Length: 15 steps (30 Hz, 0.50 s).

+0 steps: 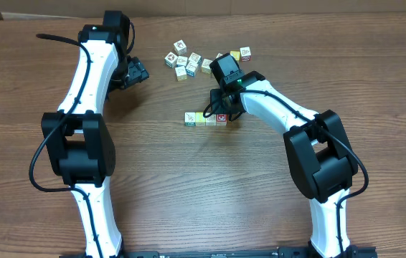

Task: Form a horizontal line

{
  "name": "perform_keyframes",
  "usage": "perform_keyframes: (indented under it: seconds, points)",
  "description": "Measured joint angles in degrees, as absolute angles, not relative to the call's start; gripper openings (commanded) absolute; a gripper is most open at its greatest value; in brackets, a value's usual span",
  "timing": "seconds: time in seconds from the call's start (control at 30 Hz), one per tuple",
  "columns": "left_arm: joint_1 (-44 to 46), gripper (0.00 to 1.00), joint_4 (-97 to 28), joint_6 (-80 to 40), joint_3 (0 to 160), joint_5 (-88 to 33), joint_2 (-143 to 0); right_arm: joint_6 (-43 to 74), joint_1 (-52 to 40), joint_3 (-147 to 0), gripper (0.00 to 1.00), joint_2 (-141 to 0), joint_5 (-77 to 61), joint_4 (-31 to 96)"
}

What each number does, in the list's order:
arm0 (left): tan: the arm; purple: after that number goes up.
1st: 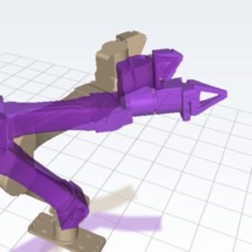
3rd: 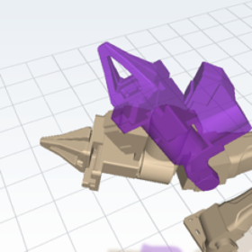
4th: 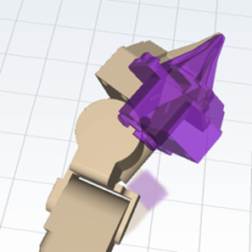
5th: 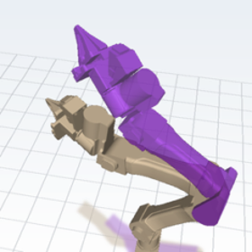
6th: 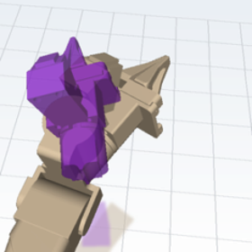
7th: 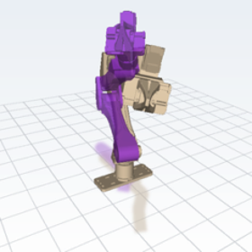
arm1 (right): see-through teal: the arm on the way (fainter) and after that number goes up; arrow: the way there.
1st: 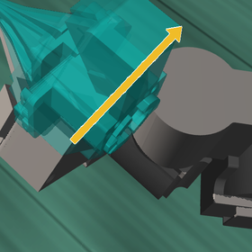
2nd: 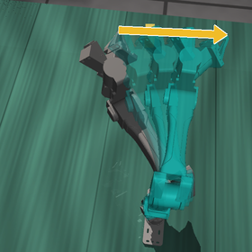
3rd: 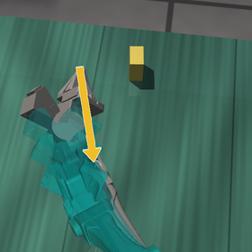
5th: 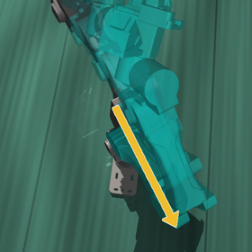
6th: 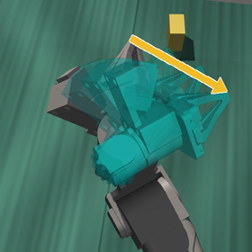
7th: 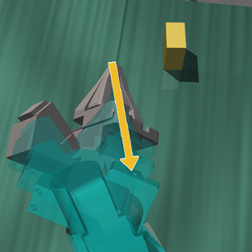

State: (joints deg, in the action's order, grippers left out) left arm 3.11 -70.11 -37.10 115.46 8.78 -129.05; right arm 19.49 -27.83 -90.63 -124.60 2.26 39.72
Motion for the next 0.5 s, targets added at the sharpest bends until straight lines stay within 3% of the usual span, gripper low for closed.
perform_keyframes:
  seconds: [0.5]
  points:
    - [3.1,1.0,-70.1,-37.1,115.5,8.8,-129.1,19.4,-27.8,-90.7,0.05,-124.6,2.3,40.2]
